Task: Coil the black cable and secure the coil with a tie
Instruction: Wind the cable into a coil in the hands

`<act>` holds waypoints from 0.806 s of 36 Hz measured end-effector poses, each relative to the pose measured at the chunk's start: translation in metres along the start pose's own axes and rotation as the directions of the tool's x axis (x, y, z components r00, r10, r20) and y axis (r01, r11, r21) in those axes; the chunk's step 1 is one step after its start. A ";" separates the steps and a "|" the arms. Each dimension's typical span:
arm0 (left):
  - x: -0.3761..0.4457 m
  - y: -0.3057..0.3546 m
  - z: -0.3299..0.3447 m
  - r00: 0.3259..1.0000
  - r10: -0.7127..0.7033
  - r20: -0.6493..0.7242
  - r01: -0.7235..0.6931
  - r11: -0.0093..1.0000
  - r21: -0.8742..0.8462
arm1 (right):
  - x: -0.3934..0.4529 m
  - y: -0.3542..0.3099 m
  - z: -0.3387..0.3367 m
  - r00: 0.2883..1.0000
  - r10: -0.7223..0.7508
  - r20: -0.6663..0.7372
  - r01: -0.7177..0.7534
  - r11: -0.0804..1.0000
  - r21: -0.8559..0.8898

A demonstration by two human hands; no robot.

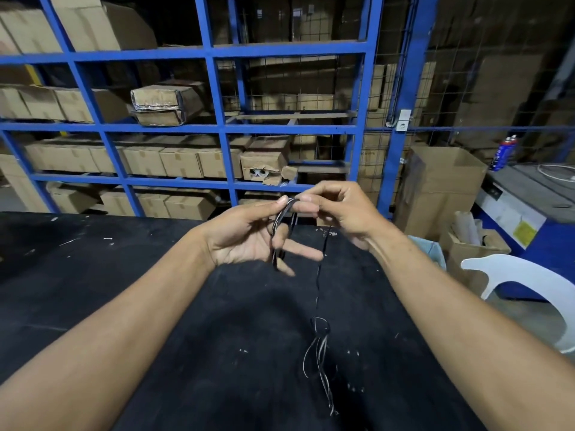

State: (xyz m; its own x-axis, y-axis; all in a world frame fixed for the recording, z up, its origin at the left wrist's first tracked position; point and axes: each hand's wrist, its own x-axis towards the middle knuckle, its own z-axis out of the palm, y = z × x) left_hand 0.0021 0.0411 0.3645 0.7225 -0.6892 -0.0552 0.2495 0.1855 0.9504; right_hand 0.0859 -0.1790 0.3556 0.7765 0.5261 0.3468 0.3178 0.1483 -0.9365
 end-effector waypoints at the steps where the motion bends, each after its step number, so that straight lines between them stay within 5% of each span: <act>1: 0.002 0.000 0.000 1.000 0.023 0.007 -0.023 0.999 -0.026 | -0.002 0.006 0.002 1.000 0.022 -0.012 -0.021 0.999 0.036; 9: 0.016 0.008 -0.002 0.963 0.260 -0.077 -0.269 0.953 -0.143 | -0.024 0.048 0.041 0.964 0.241 -0.110 -0.218 0.958 0.184; 14: 0.018 0.022 -0.006 0.904 0.307 -0.296 -0.320 0.947 0.004 | -0.045 0.059 0.058 0.960 0.278 -0.025 -0.274 0.957 0.093; 22: 0.010 0.027 -0.017 0.738 0.364 -0.569 -0.204 0.923 0.326 | -0.056 0.032 0.056 0.965 0.257 0.057 -0.238 0.943 -0.234; 29: 0.003 0.014 -0.017 0.820 0.247 -0.516 0.019 0.890 0.455 | -0.033 -0.030 0.032 0.997 0.027 0.072 0.019 0.823 -0.568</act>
State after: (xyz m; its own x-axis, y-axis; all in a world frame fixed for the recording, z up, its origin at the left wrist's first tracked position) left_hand 0.0184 0.0533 0.3727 0.9870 -0.1577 0.0312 -0.0576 -0.1661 0.9844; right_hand 0.0336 -0.1735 0.3708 0.7436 0.5889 0.3165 0.5851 -0.3442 -0.7343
